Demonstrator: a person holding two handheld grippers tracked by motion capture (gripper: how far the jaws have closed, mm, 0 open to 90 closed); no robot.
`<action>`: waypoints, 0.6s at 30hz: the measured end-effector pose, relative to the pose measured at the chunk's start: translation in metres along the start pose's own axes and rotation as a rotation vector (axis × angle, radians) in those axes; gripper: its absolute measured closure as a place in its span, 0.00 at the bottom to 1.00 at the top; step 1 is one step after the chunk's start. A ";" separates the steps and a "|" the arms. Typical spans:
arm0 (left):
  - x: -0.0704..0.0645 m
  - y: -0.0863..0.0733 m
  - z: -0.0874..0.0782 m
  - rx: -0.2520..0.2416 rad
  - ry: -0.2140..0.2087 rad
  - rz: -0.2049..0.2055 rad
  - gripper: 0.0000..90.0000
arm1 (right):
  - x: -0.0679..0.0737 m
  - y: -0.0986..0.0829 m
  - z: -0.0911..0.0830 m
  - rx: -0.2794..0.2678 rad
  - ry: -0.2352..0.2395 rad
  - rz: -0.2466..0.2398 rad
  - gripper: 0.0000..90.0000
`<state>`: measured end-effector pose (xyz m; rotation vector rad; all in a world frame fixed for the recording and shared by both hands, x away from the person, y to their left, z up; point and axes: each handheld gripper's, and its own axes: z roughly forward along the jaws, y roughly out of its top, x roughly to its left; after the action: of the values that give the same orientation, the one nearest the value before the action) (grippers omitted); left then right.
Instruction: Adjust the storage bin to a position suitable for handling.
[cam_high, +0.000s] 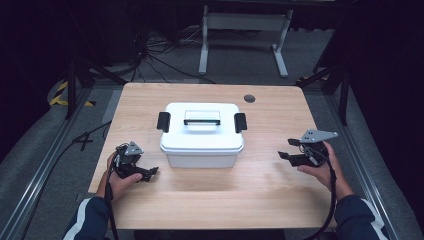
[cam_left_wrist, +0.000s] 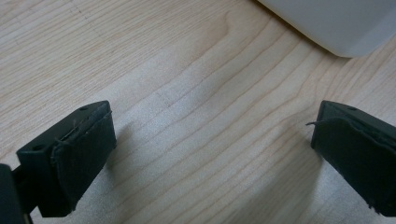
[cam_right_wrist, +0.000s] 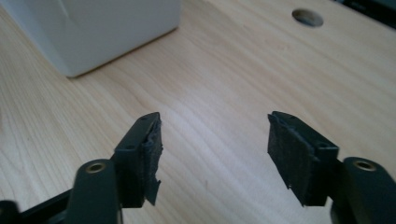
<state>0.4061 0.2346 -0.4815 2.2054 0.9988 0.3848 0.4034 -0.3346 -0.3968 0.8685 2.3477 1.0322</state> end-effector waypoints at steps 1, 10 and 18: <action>-0.001 0.000 -0.001 0.007 -0.001 -0.006 0.00 | 0.001 0.005 -0.001 -0.004 0.004 -0.010 0.42; -0.001 0.000 -0.001 0.005 0.002 -0.005 0.00 | 0.009 0.059 -0.022 -0.050 0.007 -0.112 0.43; -0.001 0.000 -0.001 0.006 0.002 -0.006 0.00 | 0.014 0.100 -0.031 -0.060 0.021 -0.189 0.44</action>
<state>0.4051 0.2345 -0.4811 2.2069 1.0085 0.3816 0.4114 -0.2876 -0.3027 0.6026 2.3500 1.0314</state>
